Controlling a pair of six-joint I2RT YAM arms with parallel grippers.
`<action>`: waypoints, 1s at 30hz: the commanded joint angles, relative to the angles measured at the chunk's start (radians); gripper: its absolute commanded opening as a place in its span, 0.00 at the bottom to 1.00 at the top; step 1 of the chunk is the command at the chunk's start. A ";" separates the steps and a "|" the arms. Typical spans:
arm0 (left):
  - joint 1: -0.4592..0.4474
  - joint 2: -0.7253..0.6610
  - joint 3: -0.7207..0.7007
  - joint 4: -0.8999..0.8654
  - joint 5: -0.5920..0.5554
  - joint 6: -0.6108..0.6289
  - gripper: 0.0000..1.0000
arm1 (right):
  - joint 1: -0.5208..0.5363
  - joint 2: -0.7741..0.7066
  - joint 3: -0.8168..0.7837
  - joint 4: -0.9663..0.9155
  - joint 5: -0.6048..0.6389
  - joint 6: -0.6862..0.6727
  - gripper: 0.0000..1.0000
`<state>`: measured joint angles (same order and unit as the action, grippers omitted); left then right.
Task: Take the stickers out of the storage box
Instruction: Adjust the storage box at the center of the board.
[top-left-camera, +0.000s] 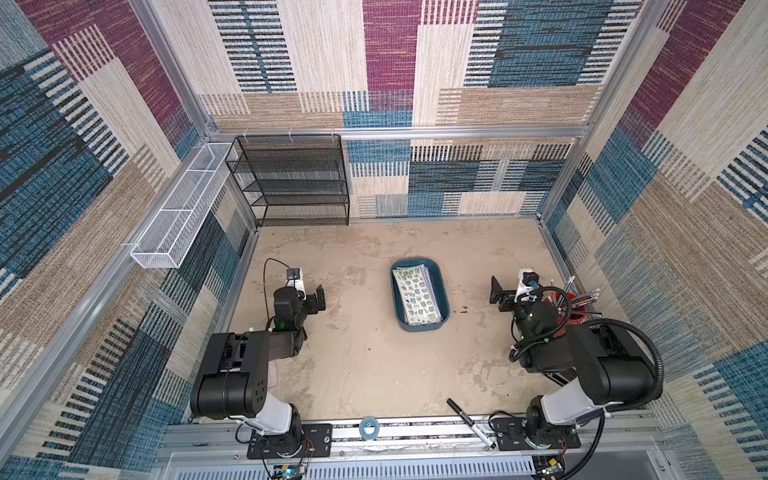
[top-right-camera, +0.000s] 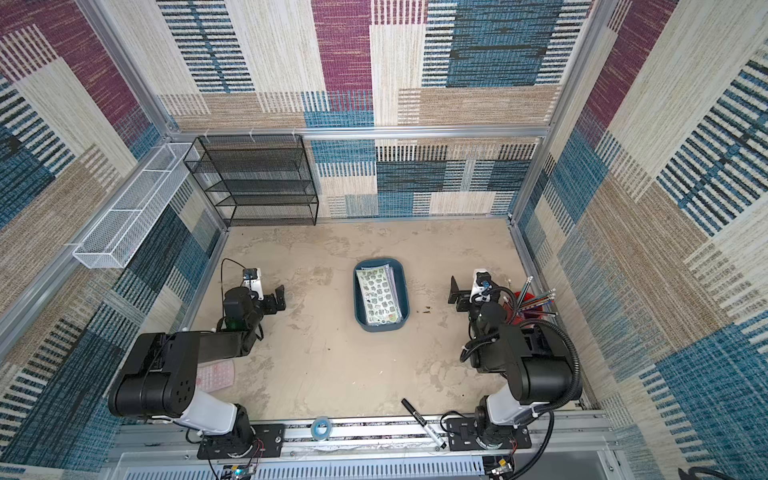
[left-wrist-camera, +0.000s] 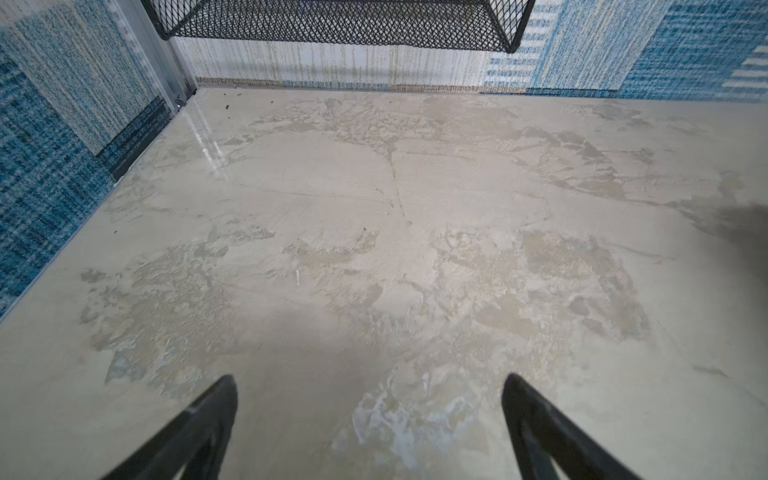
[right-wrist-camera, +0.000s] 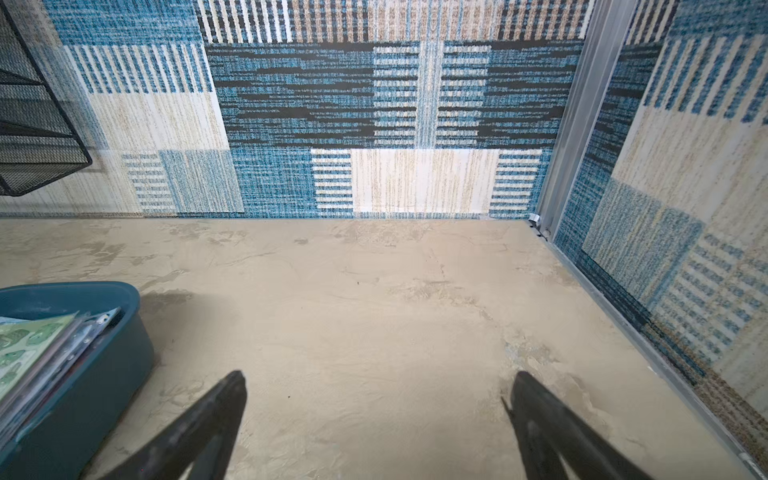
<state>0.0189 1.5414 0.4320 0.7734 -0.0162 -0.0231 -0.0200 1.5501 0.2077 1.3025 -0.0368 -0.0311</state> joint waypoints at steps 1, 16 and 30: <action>0.001 -0.001 0.007 0.026 0.013 0.045 0.99 | 0.001 -0.003 -0.007 0.035 -0.012 0.008 0.99; 0.005 0.001 0.013 0.017 0.021 0.042 0.99 | 0.000 -0.002 -0.005 0.031 -0.006 0.012 0.99; 0.007 -0.001 0.011 0.018 0.023 0.040 0.99 | 0.000 -0.002 -0.005 0.032 -0.003 0.013 0.99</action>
<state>0.0242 1.5425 0.4355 0.7731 0.0032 -0.0231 -0.0208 1.5497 0.2008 1.3037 -0.0422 -0.0277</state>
